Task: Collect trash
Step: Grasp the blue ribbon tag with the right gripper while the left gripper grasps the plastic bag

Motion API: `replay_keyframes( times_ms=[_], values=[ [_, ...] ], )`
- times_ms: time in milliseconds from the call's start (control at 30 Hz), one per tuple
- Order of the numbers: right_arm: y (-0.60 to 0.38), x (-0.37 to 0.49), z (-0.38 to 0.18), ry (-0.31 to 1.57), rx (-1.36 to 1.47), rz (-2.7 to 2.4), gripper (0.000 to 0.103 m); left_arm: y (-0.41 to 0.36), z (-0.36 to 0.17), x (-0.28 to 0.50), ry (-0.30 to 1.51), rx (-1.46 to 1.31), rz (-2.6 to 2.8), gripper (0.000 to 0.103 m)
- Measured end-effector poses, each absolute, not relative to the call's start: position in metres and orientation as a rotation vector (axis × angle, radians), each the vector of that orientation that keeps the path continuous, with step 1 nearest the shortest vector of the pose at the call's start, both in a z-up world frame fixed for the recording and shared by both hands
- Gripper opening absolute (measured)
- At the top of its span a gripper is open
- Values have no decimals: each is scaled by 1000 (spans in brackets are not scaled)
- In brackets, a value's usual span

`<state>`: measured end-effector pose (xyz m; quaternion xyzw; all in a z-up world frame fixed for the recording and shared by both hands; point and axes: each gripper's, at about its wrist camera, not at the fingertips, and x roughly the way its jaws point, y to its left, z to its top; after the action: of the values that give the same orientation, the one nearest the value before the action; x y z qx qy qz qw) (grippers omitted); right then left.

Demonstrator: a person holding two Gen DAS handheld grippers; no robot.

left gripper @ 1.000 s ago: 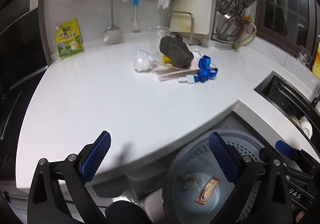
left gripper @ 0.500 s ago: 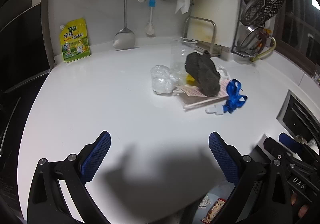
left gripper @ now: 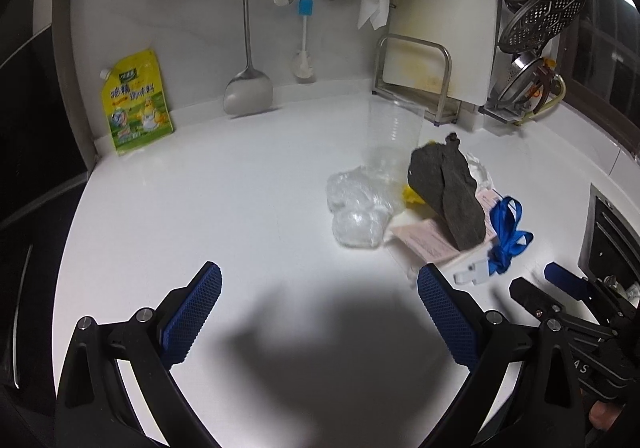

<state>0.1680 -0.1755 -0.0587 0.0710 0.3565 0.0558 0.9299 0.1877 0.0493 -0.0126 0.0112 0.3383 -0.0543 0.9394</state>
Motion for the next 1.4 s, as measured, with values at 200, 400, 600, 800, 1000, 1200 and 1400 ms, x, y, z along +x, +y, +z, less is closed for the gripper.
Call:
replay_keyframes(
  times_ms=[200,400,600,800,1000,1200,1400],
  values=[
    [-171,194,-69,777,133,48,67,50,-14,206,693,21,-129,97],
    [-171,210,-75,800,119,12,66,52,-21,212,705,5,-133,97],
    [-171,215,-76,792,122,34,45,55,-22,217,707,5,-122,97],
    [-172,212,-76,783,115,70,21,56,-22,224,716,-16,-119,97],
    [-190,199,-70,746,159,62,19,52,-26,240,746,-24,-120,97],
    [-213,183,-62,714,205,50,19,40,-34,266,797,-21,-134,97],
    [-222,177,-62,706,232,58,19,29,-48,293,869,-6,-136,97]
  ],
)
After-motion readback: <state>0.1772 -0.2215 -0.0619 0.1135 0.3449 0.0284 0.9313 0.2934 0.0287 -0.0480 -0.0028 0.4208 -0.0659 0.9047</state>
